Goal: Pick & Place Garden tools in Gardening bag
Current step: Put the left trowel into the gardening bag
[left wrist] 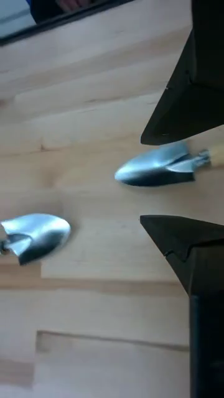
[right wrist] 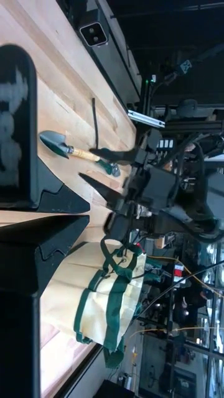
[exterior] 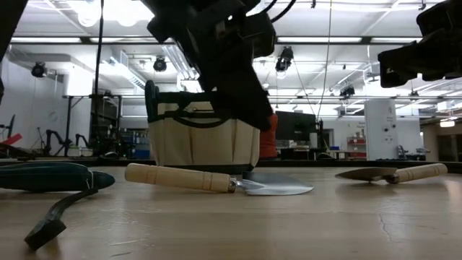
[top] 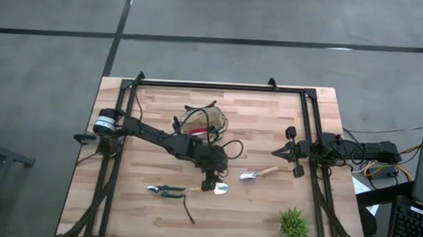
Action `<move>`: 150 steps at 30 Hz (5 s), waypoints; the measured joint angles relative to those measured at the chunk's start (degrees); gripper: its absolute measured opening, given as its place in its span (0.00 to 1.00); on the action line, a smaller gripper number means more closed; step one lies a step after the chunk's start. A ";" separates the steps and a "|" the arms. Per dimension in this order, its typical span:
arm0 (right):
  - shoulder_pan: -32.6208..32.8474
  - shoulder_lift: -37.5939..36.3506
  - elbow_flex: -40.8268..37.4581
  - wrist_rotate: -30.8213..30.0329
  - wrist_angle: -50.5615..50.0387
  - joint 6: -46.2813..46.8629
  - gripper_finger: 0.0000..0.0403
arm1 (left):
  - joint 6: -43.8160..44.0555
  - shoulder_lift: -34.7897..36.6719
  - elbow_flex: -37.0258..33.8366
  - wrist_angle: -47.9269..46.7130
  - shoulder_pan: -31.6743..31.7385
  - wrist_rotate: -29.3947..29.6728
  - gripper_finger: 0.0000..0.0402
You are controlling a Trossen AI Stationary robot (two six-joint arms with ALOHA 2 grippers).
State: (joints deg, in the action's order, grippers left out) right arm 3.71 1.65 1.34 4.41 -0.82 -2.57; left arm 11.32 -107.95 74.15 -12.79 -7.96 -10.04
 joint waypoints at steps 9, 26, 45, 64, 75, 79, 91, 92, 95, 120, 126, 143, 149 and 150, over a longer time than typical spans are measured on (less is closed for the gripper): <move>0.02 -0.02 0.00 0.03 -0.02 0.00 0.02 | 0.32 -7.16 3.97 2.13 -2.75 0.50 0.48; 0.00 -0.02 0.00 -0.02 0.02 0.00 0.02 | -0.24 -11.92 8.31 -6.09 -2.67 2.05 0.47; 0.00 -0.02 0.00 0.01 0.02 0.00 0.02 | -0.71 -11.79 9.79 -7.47 -2.73 -7.69 0.02; 0.02 -0.02 -0.01 0.00 0.01 0.00 0.02 | -6.33 3.37 8.19 -7.96 -5.20 14.10 0.00; 0.01 -0.01 0.00 -0.03 0.03 -0.01 0.02 | -9.64 18.05 -10.86 11.08 -11.16 43.48 0.00; -0.02 -0.01 -0.01 -0.01 0.07 0.00 0.02 | -14.90 23.63 -20.71 27.99 -13.05 51.46 0.00; 0.00 -0.02 -0.01 0.02 0.02 0.00 0.02 | -35.78 26.16 -38.42 71.95 -10.28 54.57 0.00; 0.00 -0.02 0.00 0.00 0.02 0.00 0.02 | -35.88 26.11 -38.53 72.40 -9.71 53.70 0.00; 0.00 -0.02 0.00 0.00 0.02 0.00 0.02 | -35.74 26.13 -38.42 72.92 -7.49 50.90 0.00; 0.02 -0.02 -0.01 0.03 -0.01 0.00 0.02 | -30.24 24.21 -38.49 68.27 1.39 43.70 0.01; 0.02 -0.02 0.00 0.02 0.02 0.00 0.02 | -29.68 18.83 -35.73 68.63 1.50 43.52 0.01; 0.02 -0.02 0.00 0.02 0.01 0.00 0.02 | -28.28 16.66 -33.20 61.10 -1.75 50.52 0.01; 0.02 -0.02 -0.01 0.02 0.02 0.00 0.02 | -26.11 16.93 -33.20 58.20 -3.91 57.51 0.01; 0.02 -0.02 0.00 0.02 0.02 0.00 0.02 | -25.63 17.06 -33.20 57.71 -4.13 58.50 0.01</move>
State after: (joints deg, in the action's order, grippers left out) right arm 3.73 1.63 1.34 4.43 -0.80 -2.57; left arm -14.31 -90.89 40.95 44.92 -12.09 48.46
